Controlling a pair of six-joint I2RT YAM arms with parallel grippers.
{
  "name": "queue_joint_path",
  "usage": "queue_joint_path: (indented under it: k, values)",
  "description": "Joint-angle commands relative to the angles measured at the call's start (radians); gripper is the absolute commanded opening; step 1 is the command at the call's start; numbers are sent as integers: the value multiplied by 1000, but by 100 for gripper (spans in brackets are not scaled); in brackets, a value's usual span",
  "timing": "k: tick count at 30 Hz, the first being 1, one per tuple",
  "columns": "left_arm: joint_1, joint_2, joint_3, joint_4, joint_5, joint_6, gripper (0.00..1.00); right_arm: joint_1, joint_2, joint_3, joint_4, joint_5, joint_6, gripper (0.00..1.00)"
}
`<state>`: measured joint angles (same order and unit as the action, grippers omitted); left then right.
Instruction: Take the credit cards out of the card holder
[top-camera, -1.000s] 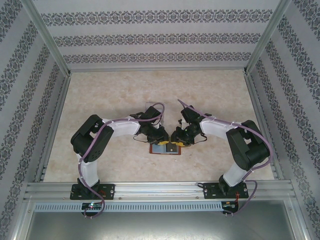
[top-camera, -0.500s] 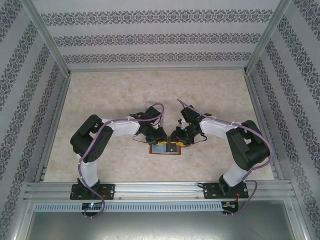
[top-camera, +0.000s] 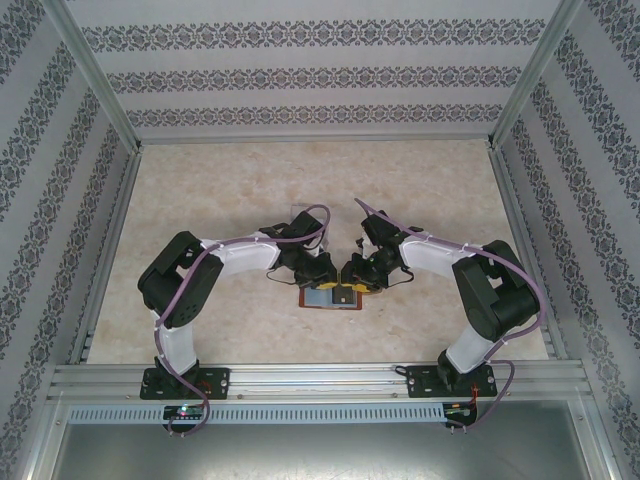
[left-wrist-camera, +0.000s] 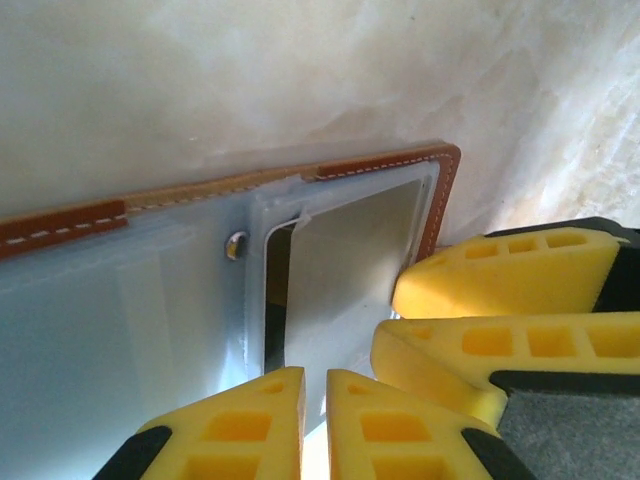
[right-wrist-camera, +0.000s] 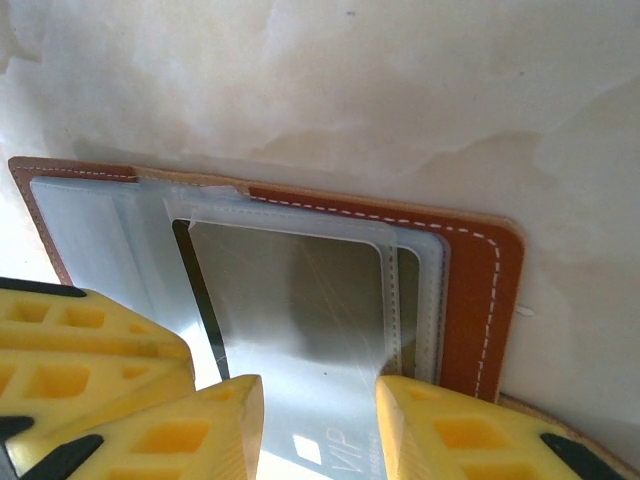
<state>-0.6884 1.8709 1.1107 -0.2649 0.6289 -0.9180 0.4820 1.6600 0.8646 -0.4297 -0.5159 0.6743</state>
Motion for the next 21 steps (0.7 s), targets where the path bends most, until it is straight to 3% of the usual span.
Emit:
queue_joint_path:
  k: [1,21]
  values:
    - [-11,23,20,9,14,0,15,7,14,2,-53,39,-16,37]
    - [-23,50,13,17,12,3,22,19,25,14,-65,32,-18,36]
